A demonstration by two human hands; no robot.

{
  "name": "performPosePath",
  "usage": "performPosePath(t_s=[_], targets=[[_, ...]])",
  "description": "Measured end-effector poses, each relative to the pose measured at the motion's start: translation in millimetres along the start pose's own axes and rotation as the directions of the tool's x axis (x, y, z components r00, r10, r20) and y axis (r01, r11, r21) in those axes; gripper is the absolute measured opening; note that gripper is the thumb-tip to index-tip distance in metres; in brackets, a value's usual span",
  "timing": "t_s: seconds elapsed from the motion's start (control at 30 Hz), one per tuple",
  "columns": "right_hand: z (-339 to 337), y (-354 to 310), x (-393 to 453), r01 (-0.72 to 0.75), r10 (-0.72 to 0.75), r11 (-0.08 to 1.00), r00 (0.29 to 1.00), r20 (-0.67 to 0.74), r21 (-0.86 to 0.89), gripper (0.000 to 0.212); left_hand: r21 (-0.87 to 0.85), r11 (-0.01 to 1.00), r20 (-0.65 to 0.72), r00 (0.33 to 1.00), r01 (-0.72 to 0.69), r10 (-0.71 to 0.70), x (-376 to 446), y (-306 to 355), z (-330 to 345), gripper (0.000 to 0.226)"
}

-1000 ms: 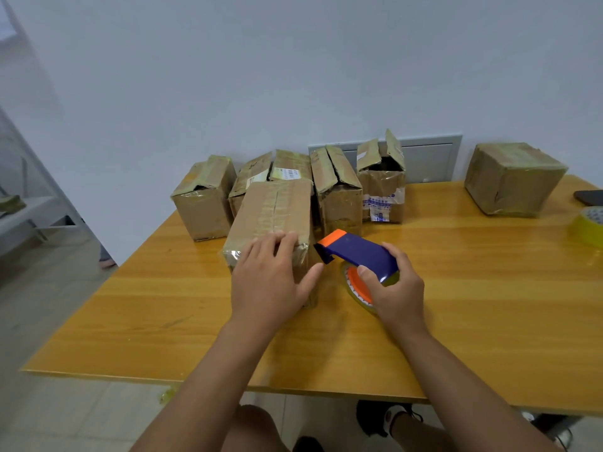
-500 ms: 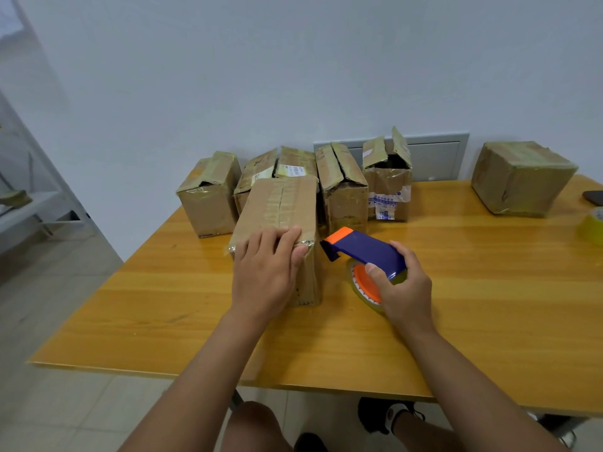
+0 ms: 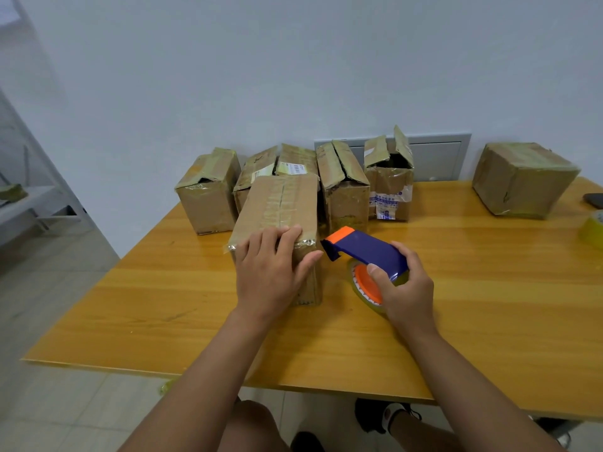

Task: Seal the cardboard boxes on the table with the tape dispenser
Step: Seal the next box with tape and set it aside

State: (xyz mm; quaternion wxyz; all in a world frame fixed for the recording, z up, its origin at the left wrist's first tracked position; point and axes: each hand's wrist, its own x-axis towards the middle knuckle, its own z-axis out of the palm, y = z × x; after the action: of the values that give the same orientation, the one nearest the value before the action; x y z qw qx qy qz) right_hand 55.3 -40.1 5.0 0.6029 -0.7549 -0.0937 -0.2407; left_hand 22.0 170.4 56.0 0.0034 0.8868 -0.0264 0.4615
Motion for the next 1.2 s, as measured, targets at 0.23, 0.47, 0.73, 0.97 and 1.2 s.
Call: performPosePath(t_s=[0.23, 0.47, 0.73, 0.97, 1.2], targets=[[0, 0, 0, 0.005, -0.005, 1.0, 1.0, 0.002, -0.001, 0.062, -0.109, 0.993, 0.123, 0.992, 0.038, -0.024, 2, 2, -17, 0.053], [0, 1, 1, 0.01, -0.01, 1.0, 1.0, 0.006, -0.009, 0.062, -0.227, 0.974, 0.177, 0.982, -0.024, 0.065, 8, -17, -28, 0.039], [0, 0, 1, 0.009, -0.009, 1.0, 1.0, 0.002, -0.004, 0.061, -0.03, 0.996, 0.18, 0.98, 0.085, -0.079, 10, 12, -26, 0.066], [0, 0, 1, 0.015, -0.015, 1.0, 1.0, 0.0, -0.011, 0.062, -0.155, 0.988, 0.152, 0.988, 0.023, 0.001, 5, -3, -26, 0.042], [0, 1, 1, 0.012, -0.012, 1.0, 1.0, 0.0, -0.008, 0.061, -0.168, 0.984, 0.176, 0.984, 0.058, -0.028, 5, -1, -26, 0.045]])
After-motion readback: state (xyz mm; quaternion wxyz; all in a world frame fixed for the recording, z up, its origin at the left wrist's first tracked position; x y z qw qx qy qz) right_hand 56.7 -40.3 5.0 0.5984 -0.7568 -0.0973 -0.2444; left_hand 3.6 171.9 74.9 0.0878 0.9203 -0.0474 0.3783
